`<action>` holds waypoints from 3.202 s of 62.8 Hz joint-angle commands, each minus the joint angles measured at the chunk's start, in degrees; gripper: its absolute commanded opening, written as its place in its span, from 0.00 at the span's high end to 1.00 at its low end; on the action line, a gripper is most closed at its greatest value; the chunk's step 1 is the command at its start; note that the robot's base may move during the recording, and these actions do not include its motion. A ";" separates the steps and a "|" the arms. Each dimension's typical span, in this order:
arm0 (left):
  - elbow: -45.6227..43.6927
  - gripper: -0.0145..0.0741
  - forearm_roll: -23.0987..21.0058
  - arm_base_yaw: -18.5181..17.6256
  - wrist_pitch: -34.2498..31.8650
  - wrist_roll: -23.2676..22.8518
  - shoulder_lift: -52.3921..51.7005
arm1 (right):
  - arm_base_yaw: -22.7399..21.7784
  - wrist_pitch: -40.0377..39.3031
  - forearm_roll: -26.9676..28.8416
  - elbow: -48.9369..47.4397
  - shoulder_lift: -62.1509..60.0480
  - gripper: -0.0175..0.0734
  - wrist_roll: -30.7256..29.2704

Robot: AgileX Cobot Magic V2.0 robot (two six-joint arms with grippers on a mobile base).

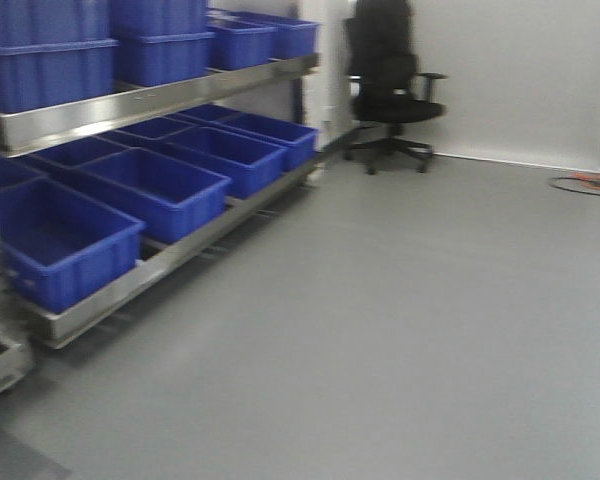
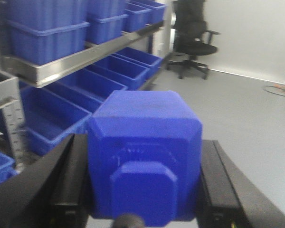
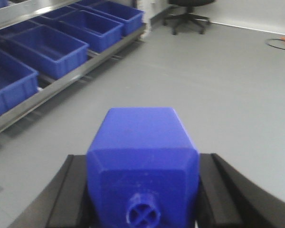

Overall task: Pick and sort blue part to right shelf
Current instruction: 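Drive the base to the shelf rack of blue bins, then lower both held blue parts into adjacent blue bins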

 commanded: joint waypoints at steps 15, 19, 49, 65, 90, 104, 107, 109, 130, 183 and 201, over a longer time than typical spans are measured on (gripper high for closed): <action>-1.83 0.60 -0.08 0.15 -5.82 -0.03 0.35 | -0.27 -5.40 -0.10 -1.78 -0.01 0.49 -0.55; -1.83 0.60 -0.08 0.15 -5.82 -0.03 0.35 | -0.27 -5.40 -0.10 -1.78 -0.01 0.49 -0.55; -1.83 0.60 -0.08 0.15 -5.82 -0.03 0.35 | -0.27 -5.40 -0.10 -1.78 -0.01 0.49 -0.55; -1.83 0.60 -0.08 0.15 -5.82 -0.03 0.35 | -0.27 -5.40 -0.10 -1.78 -0.01 0.49 -0.55; -1.83 0.60 -0.08 0.15 -5.82 -0.03 0.35 | -0.27 -5.40 -0.10 -1.78 -0.01 0.49 -0.55; -1.83 0.60 -0.08 0.15 -5.82 -0.03 0.35 | -0.27 -5.40 -0.10 -1.78 -0.01 0.49 -0.55; -1.83 0.60 -0.08 0.15 -5.82 -0.03 0.35 | -0.27 -5.40 -0.10 -1.78 -0.01 0.49 -0.55; -1.83 0.60 -0.08 0.15 -5.82 -0.03 0.35 | -0.27 -5.40 -0.10 -1.78 -0.01 0.49 -0.55; -1.83 0.60 -0.08 0.15 -5.82 -0.03 0.35 | -0.27 -5.40 -0.10 -1.78 -0.01 0.49 -0.55; -1.83 0.60 -0.08 0.15 -5.82 -0.03 0.35 | -0.27 -5.40 -0.10 -1.78 -0.01 0.49 -0.55; -1.83 0.60 -0.08 0.15 -5.82 -0.03 0.35 | -0.27 -5.60 -0.10 -1.78 -0.01 0.49 -0.55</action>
